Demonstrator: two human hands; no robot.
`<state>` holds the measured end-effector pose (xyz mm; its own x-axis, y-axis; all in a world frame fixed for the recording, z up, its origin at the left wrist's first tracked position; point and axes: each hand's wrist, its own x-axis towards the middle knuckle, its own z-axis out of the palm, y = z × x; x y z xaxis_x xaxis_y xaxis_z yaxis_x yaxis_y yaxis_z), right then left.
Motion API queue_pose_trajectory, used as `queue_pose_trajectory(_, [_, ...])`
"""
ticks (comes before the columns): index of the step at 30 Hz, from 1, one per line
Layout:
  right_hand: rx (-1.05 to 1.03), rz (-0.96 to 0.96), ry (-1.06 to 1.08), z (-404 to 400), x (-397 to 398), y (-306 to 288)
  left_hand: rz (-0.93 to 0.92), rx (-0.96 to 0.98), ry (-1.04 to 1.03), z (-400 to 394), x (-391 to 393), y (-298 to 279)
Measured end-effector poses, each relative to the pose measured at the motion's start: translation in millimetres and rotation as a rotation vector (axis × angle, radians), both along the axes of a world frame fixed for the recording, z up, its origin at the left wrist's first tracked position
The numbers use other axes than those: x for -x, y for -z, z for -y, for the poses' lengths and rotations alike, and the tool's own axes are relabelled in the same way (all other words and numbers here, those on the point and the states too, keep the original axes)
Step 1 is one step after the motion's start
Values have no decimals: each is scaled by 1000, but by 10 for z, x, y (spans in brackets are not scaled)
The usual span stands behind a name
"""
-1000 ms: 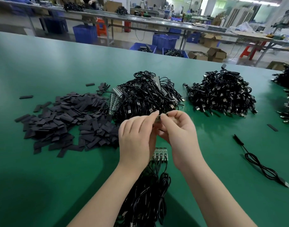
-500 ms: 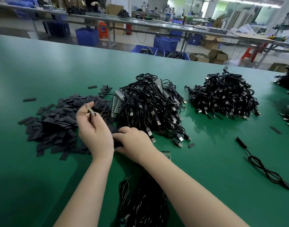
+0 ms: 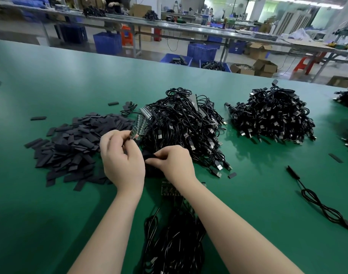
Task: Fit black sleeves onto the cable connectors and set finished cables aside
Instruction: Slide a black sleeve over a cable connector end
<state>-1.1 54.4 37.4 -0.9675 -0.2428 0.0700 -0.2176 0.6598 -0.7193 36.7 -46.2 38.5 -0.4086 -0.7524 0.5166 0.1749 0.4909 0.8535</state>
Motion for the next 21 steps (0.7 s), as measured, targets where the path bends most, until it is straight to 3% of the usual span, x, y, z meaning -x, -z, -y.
queue_pose_trajectory(4, [173,112,30,-87,22,14,101,118,110,-19,14,33])
queue_pose_trajectory(9, [409,101,135,-331,1,35,346,396,243,-137,-9,88])
queue_pose_trajectory(13, [736,204,227,-658,-46,118,458,499,363,-221,-7,141])
queue_pose_trajectory(21, [950,68,377,-1162,-220,429,592,731,496,-314,7,256])
